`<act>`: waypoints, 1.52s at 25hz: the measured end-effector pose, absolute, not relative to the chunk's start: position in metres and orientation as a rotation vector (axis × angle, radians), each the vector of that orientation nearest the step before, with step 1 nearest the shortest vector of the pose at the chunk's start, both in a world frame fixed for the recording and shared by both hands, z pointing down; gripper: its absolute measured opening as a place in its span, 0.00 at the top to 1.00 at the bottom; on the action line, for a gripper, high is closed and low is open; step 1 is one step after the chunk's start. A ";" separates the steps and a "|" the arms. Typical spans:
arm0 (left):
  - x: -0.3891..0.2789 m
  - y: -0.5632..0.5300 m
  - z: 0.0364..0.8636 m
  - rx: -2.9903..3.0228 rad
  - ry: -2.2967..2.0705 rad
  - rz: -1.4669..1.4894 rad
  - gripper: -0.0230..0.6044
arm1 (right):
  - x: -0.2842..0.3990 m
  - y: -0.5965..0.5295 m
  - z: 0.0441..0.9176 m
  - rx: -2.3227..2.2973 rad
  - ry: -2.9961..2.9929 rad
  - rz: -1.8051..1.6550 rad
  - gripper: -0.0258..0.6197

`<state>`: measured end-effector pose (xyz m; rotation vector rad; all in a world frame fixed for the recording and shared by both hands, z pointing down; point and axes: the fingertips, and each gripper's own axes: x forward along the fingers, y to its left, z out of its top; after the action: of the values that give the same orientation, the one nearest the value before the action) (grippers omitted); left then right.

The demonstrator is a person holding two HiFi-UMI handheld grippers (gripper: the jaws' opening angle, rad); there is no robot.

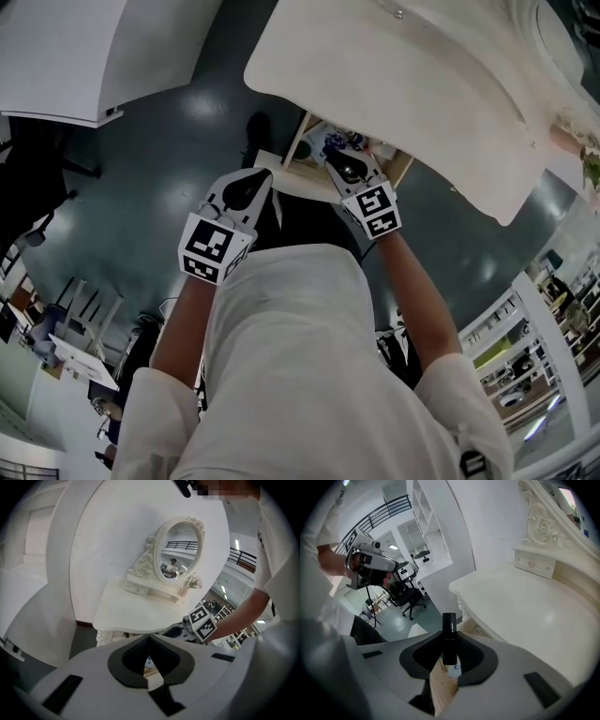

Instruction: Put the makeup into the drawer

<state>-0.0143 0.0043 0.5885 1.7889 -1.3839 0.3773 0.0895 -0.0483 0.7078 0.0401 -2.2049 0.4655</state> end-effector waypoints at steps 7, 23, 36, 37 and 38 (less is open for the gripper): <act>-0.016 -0.002 0.606 1.777 -1.353 0.368 0.94 | 0.088 -0.048 0.753 0.050 -2.124 0.493 0.80; -0.027 0.009 0.632 1.744 -1.307 0.389 0.94 | 0.103 -0.035 0.833 0.008 -1.920 0.469 0.79; -0.048 0.003 0.615 1.792 -1.312 0.404 0.94 | 0.102 -0.037 0.811 0.011 -1.912 0.459 0.69; -0.049 0.002 0.611 1.801 -1.310 0.401 0.94 | 0.101 -0.037 0.805 0.005 -1.920 0.469 0.69; -0.050 0.000 0.607 1.811 -1.307 0.394 0.94 | 0.100 -0.036 0.798 0.000 -1.930 0.483 0.69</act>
<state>-0.0499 -0.0003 0.6073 1.8112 -1.3068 0.3941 0.1000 -0.0356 0.7980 0.0004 -1.9297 0.4830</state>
